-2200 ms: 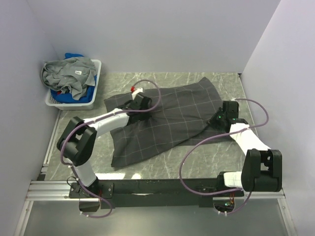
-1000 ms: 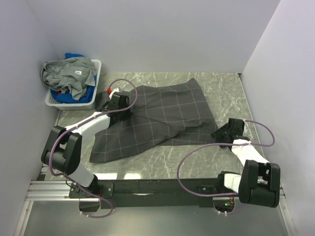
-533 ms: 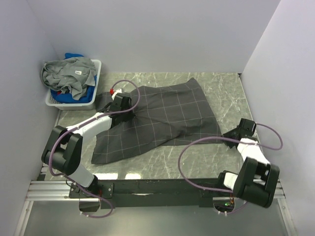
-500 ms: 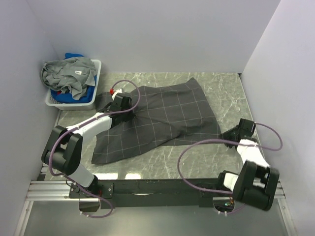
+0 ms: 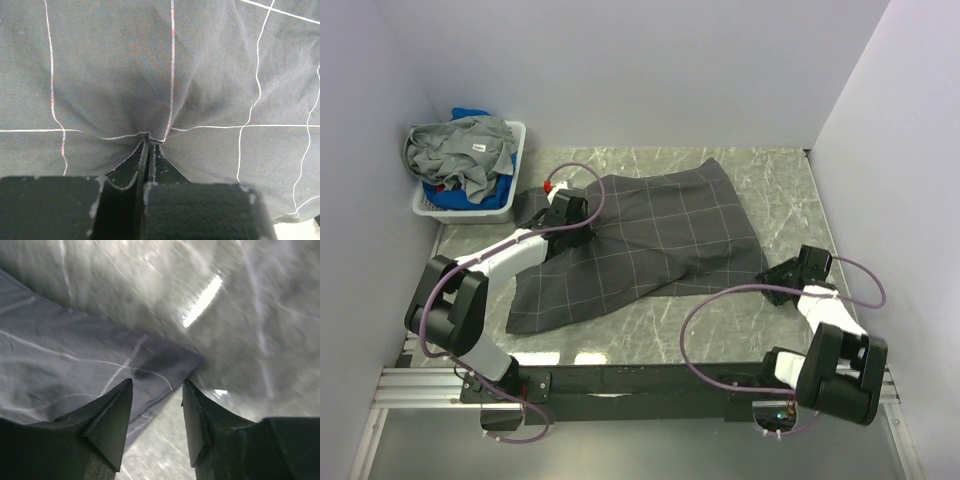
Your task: Put the pillow into the pillowcase
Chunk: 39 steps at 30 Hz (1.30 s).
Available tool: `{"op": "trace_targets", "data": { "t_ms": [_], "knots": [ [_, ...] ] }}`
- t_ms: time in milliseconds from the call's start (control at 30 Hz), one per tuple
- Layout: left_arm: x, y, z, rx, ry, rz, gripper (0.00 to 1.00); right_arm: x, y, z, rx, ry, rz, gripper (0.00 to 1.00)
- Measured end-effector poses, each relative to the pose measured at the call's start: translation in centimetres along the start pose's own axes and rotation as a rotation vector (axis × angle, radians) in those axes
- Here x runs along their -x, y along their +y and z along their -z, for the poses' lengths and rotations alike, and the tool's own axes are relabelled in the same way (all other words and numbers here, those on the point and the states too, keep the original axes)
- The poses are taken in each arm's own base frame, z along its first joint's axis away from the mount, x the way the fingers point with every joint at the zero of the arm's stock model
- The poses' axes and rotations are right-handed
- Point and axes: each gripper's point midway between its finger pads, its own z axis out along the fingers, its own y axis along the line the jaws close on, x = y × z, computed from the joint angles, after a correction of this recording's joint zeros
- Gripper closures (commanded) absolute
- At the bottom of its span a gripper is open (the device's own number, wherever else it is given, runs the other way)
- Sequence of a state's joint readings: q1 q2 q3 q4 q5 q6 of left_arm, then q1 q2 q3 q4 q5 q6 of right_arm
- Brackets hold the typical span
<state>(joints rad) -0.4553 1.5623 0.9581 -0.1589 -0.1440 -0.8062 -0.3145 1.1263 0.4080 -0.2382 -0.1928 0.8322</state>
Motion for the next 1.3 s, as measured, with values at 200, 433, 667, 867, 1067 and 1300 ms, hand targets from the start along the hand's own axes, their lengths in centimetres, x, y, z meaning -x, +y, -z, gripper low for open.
{"op": "trace_targets", "data": {
  "t_ms": [200, 433, 667, 867, 1067, 1300],
  "knots": [
    [0.0, 0.0, 0.0, 0.0, 0.001, -0.001, 0.99, 1.4, 0.8, -1.7, -0.02, 0.02, -0.028, 1.0],
    [-0.4, -0.8, 0.5, -0.027, 0.016, -0.007, 0.99, 5.1, -1.2, -1.5, -0.057, -0.025, -0.144, 1.0],
    [-1.4, -2.3, 3.5, -0.115, 0.052, -0.021, 0.99, 8.4, -1.8, 0.7, -0.08, -0.149, -0.187, 1.0],
    [-2.8, -1.5, 4.0, -0.124, 0.079, -0.008, 0.65, 8.2, -2.6, 0.4, -0.111, -0.134, -0.204, 0.96],
    [-1.2, 0.5, 5.5, -0.092, 0.028, 0.038, 0.13, 8.6, -2.8, 0.6, -0.136, -0.152, -0.16, 0.18],
    [3.0, 0.7, 9.6, -0.135, -0.109, 0.088, 0.05, 6.2, 2.6, 1.9, -0.065, -0.181, 0.102, 0.0]
  ]
}}
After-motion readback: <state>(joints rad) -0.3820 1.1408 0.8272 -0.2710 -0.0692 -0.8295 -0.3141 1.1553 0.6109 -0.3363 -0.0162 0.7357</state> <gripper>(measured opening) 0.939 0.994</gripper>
